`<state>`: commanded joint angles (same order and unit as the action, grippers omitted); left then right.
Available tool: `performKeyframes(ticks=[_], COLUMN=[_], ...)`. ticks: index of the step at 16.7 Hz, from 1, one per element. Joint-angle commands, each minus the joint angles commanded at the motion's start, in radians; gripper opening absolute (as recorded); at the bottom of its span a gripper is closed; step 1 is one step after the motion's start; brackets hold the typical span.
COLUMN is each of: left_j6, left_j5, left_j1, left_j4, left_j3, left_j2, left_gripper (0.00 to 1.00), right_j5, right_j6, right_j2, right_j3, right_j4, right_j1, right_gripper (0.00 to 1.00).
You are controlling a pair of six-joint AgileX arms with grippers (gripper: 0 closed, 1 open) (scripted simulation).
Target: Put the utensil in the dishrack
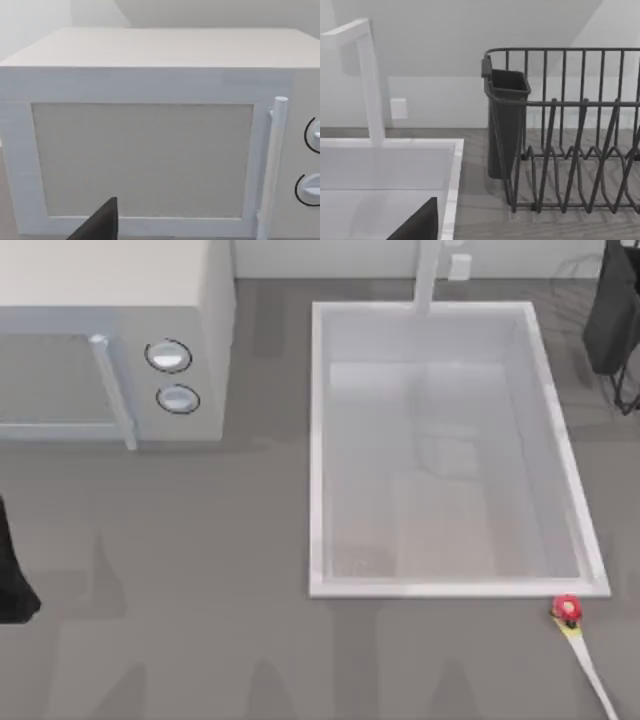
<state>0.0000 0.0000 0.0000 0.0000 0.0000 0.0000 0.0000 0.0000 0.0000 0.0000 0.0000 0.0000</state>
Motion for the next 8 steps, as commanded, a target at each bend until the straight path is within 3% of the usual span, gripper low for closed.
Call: performKeyframes(ticks=[4, 8], left_j6=[0.000, 0.000], left_j5=[0.000, 0.000], left_j1=[0.000, 0.000], left_j4=[0.000, 0.000], left_j3=[0.000, 0.000], left_j2=[0.000, 0.000], left_gripper=[1.00, 1.00], right_j5=[0.001, 0.001], right_j6=[0.007, 0.043], right_j2=[0.034, 0.228], right_j3=[0.031, 0.177], right_j4=[-0.032, -0.195], right_j1=[0.013, 0.082], right_gripper=[1.00, 1.00])
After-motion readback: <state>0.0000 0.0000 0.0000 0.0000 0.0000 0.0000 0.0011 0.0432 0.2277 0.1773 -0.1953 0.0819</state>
